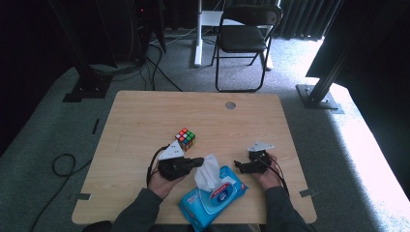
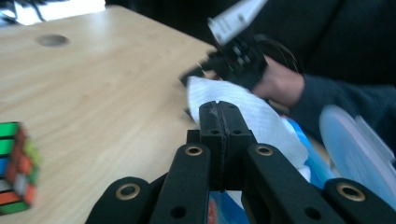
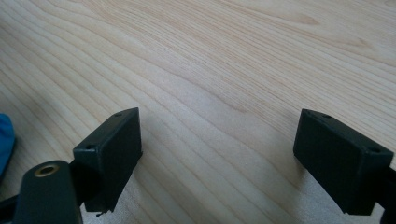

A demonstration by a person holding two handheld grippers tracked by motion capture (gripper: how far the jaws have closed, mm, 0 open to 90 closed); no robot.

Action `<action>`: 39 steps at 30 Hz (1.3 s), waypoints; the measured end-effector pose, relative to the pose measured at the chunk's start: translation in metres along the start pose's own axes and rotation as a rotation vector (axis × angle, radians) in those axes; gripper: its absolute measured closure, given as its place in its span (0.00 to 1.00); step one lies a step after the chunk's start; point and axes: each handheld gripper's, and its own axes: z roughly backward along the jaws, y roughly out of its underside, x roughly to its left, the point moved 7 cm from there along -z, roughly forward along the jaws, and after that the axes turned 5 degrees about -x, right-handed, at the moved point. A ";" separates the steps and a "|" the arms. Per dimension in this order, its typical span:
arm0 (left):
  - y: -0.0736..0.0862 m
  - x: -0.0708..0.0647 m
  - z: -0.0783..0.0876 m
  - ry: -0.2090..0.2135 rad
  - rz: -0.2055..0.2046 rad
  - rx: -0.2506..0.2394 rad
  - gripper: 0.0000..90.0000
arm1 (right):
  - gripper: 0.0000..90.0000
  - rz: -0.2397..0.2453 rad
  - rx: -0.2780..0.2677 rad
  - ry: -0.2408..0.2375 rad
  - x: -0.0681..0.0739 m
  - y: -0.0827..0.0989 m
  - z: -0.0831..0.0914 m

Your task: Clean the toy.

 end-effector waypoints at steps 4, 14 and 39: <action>-0.001 0.010 0.008 -0.047 0.020 -0.013 1.00 | 0.17 0.000 0.000 0.000 0.000 0.000 0.000; 0.014 -0.010 -0.012 0.094 0.001 0.082 0.80 | 0.17 0.000 0.000 0.000 0.000 0.000 0.000; 0.058 -0.033 -0.049 0.218 -0.019 0.331 0.52 | 0.17 0.000 0.000 0.000 0.000 0.000 0.000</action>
